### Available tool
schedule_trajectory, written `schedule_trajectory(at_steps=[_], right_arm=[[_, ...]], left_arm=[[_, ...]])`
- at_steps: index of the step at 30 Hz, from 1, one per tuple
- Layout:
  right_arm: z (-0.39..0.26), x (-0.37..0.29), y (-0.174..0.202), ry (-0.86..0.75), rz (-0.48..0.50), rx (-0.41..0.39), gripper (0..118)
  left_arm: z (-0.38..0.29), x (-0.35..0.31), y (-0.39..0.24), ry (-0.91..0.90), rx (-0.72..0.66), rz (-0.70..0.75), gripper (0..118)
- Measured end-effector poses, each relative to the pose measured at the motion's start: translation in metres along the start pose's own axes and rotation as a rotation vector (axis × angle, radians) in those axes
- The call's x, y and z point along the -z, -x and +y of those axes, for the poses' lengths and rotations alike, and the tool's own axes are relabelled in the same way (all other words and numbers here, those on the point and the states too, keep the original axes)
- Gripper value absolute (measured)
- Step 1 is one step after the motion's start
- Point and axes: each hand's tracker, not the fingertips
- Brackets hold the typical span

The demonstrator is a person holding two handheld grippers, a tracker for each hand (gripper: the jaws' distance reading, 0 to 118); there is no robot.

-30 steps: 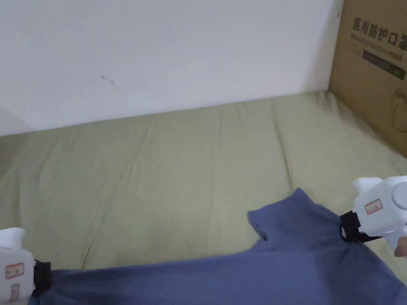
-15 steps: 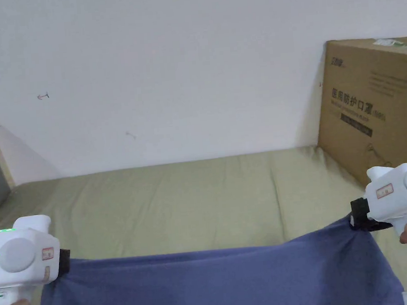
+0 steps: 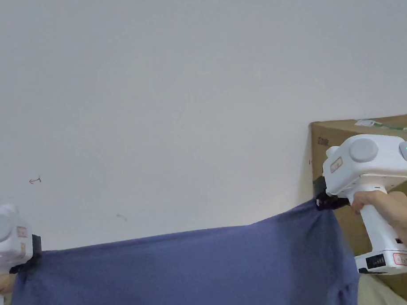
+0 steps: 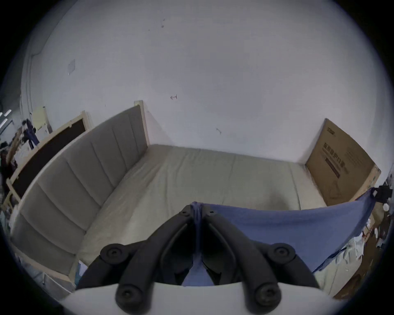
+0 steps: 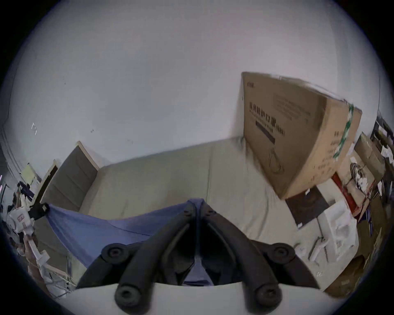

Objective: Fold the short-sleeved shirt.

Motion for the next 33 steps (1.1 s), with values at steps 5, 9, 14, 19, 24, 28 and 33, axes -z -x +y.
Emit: schedule_trajectory(at_steps=[5,9,14,19,24,28,33], right_arm=[[0.076,-0.005,0.009,-0.092,0.024,0.032,2],[0.127,-0.02,0.018,-0.155,0.027,0.029,2],[0.177,-0.069,0.034,-0.303,-0.004,0.066,2],[0.186,-0.109,0.04,-0.367,-0.013,0.033,2],[0.149,-0.088,0.037,-0.287,0.006,0.0,2],[0.088,-0.015,0.034,-0.113,-0.037,-0.044,2],[-0.009,0.112,0.022,0.124,-0.078,-0.053,2]], left_arm=[[0.074,-0.001,-0.01,-0.099,0.016,0.042,5],[0.127,-0.013,-0.018,-0.154,0.053,0.055,5],[0.196,-0.065,-0.03,-0.327,0.067,0.061,5],[0.213,-0.097,-0.039,-0.406,0.135,0.127,5],[0.171,-0.048,-0.035,-0.286,0.16,0.147,5],[0.09,0.031,-0.034,-0.106,0.156,0.137,5],[-0.039,0.141,-0.038,0.125,0.188,0.136,5]])
